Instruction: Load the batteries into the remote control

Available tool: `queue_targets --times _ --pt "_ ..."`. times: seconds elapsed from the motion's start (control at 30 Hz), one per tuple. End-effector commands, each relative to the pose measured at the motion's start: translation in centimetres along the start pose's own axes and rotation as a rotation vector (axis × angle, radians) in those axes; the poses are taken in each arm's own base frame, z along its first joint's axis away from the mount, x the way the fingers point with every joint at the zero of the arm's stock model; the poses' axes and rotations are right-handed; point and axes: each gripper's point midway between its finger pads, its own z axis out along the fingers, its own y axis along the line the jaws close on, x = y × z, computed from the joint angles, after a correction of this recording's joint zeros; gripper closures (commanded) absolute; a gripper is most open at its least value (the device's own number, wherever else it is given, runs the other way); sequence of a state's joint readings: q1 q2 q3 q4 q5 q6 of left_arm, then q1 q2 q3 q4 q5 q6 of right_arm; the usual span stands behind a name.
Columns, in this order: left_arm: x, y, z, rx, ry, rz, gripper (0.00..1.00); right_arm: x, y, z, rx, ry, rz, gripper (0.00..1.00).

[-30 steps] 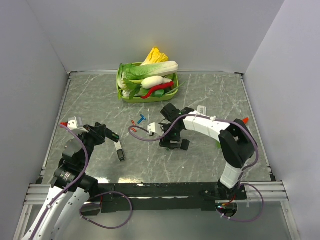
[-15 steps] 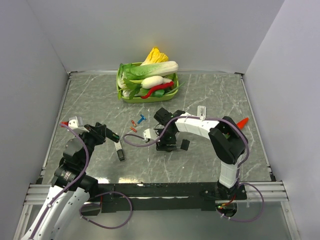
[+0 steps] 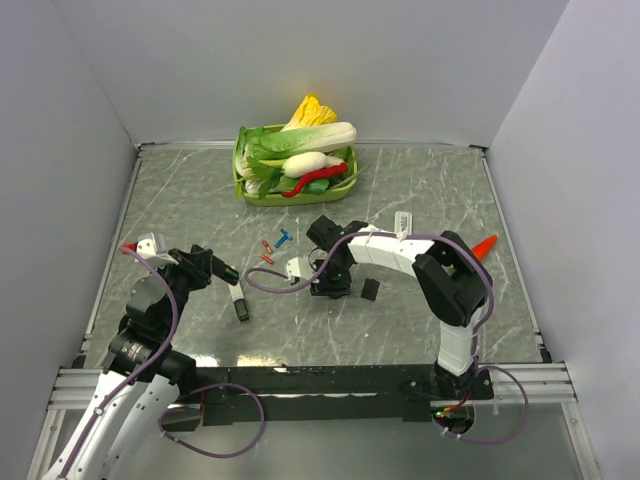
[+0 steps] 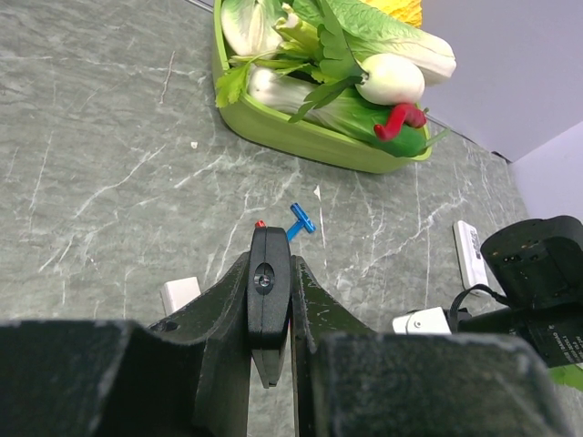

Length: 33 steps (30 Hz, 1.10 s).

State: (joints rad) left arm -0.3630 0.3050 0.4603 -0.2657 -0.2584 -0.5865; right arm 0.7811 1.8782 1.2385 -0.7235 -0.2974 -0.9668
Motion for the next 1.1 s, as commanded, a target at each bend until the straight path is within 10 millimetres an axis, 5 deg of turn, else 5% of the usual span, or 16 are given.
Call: queue_targets --times 0.0,0.2,0.5,0.67,0.83,1.07 --pt "-1.9 -1.6 -0.1 0.059 -0.052 -0.013 0.99 -0.3 1.7 1.3 -0.097 -0.010 0.011 0.57" --pt "-1.1 -2.9 -0.2 0.135 -0.019 -0.026 0.99 -0.9 2.0 1.5 -0.128 -0.039 0.043 0.99" --pt "1.5 -5.8 0.2 0.297 0.084 -0.113 0.99 -3.2 0.6 -1.3 0.008 -0.161 0.124 1.00" --pt "2.2 -7.9 0.7 0.405 0.116 -0.187 0.99 -7.2 -0.9 -7.3 0.200 -0.391 0.232 1.00" --pt "2.3 -9.1 0.9 0.466 0.118 -0.297 0.99 -11.3 -2.1 -15.6 0.400 -0.726 0.408 1.00" --pt "2.2 -10.8 0.9 0.548 0.150 -0.488 0.99 -15.5 0.2 -22.9 0.490 -1.148 0.498 1.00"
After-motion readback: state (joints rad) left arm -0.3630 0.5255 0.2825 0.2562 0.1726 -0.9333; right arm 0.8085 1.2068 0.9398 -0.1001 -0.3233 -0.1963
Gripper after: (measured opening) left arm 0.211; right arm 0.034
